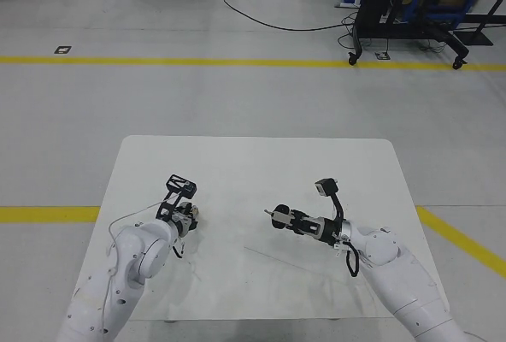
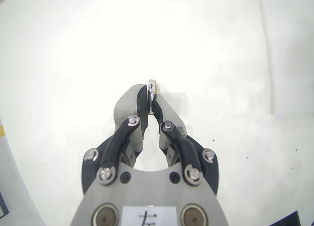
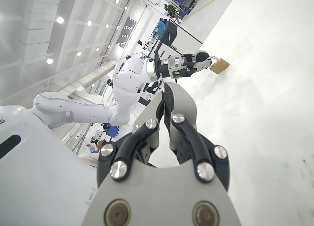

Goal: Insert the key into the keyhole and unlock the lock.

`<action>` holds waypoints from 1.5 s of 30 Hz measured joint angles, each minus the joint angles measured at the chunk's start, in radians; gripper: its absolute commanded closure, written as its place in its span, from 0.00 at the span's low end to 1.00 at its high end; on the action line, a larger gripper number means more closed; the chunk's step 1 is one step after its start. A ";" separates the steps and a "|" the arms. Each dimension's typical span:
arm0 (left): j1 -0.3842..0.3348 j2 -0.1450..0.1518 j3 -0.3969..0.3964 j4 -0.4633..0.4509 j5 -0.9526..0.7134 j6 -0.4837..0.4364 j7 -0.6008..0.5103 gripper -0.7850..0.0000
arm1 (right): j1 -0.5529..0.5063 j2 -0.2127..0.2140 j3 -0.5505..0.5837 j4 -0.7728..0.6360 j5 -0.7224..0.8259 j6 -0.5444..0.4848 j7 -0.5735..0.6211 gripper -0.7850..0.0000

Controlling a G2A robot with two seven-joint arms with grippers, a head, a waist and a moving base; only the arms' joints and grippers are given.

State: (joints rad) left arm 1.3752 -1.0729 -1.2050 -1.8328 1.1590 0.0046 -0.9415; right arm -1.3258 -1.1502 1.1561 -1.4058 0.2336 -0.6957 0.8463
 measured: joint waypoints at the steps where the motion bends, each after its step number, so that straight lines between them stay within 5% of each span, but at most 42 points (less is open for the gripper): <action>1: 0.000 0.000 -0.005 0.002 -0.008 -0.001 0.000 1.00 | 0.000 0.000 0.000 0.000 0.000 0.000 0.000 1.00; 22: 0.048 0.010 -0.140 0.006 -0.161 -0.074 0.009 1.00 | 0.000 0.000 0.000 0.000 0.000 0.000 0.000 1.00; 34: 0.065 0.008 -0.343 0.159 -1.006 -0.336 0.045 1.00 | 0.000 0.000 0.000 0.000 0.000 0.000 0.000 1.00; 41: -0.014 -0.003 -0.292 0.363 -1.461 -0.485 -0.083 1.00 | 0.000 0.000 0.000 0.000 0.000 0.000 0.000 1.00; 45: -0.051 -0.005 -0.255 0.411 -1.419 -0.530 -0.107 1.00 | 0.000 0.000 0.000 0.000 0.000 0.000 0.000 1.00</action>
State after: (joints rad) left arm 1.3241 -1.0780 -1.4602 -1.4221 -0.2596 -0.5251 -1.0484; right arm -1.3258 -1.1502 1.1561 -1.4058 0.2336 -0.6957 0.8463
